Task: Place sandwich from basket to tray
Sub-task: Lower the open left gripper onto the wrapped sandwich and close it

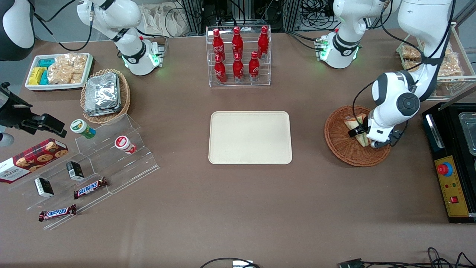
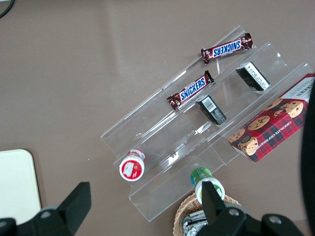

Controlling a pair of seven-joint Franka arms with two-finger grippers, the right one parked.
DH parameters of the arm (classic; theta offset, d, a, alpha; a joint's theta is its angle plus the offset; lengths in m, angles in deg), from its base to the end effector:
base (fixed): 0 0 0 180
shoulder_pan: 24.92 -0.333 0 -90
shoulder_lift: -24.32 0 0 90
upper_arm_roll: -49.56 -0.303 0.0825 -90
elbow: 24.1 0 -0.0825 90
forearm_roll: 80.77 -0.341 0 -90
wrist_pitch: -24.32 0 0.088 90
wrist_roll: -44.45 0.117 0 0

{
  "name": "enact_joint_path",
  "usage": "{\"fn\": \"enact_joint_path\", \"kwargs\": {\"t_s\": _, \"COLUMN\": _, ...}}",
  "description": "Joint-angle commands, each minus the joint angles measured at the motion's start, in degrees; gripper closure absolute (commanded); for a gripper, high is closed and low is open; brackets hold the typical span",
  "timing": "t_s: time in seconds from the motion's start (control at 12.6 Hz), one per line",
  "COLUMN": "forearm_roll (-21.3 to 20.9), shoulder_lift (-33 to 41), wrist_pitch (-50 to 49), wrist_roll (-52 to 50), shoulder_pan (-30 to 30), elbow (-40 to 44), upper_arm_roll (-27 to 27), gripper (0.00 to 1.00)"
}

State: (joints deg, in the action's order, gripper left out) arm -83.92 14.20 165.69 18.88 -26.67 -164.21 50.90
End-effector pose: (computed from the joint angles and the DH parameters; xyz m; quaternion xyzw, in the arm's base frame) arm 0.4443 0.0032 0.2326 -0.9763 -0.2019 0.0724 0.0299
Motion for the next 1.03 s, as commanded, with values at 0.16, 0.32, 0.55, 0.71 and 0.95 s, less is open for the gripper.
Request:
{"fn": "enact_joint_path", "kwargs": {"t_s": 0.16, "forearm_roll": 0.0, "shoulder_lift": 0.4, "wrist_pitch": 1.0, "wrist_roll": -2.6, "shoulder_pan": 2.0, "elbow": -1.1, "upper_arm_roll": 0.0, "gripper": 0.39}}
{"fn": "enact_joint_path", "kwargs": {"t_s": 0.32, "forearm_roll": -0.1, "shoulder_lift": 0.7, "wrist_pitch": 0.8, "wrist_roll": -2.6, "shoulder_pan": 2.1, "elbow": -1.3, "upper_arm_roll": 0.0, "gripper": 0.81}}
{"fn": "enact_joint_path", "kwargs": {"t_s": 0.55, "forearm_roll": -0.1, "shoulder_lift": 0.9, "wrist_pitch": 0.4, "wrist_roll": -2.6, "shoulder_pan": 2.1, "elbow": -1.2, "upper_arm_roll": 0.0, "gripper": 0.99}}
{"fn": "enact_joint_path", "kwargs": {"t_s": 0.71, "forearm_roll": -0.1, "shoulder_lift": 1.8, "wrist_pitch": -1.6, "wrist_roll": -2.0, "shoulder_pan": 2.0, "elbow": -0.6, "upper_arm_roll": 0.1, "gripper": 0.99}}
{"fn": "enact_joint_path", "kwargs": {"t_s": 0.95, "forearm_roll": -0.5, "shoulder_lift": 6.1, "wrist_pitch": -8.0, "wrist_roll": -1.5, "shoulder_pan": 2.1, "elbow": 1.7, "upper_arm_roll": 0.9, "gripper": 0.98}}
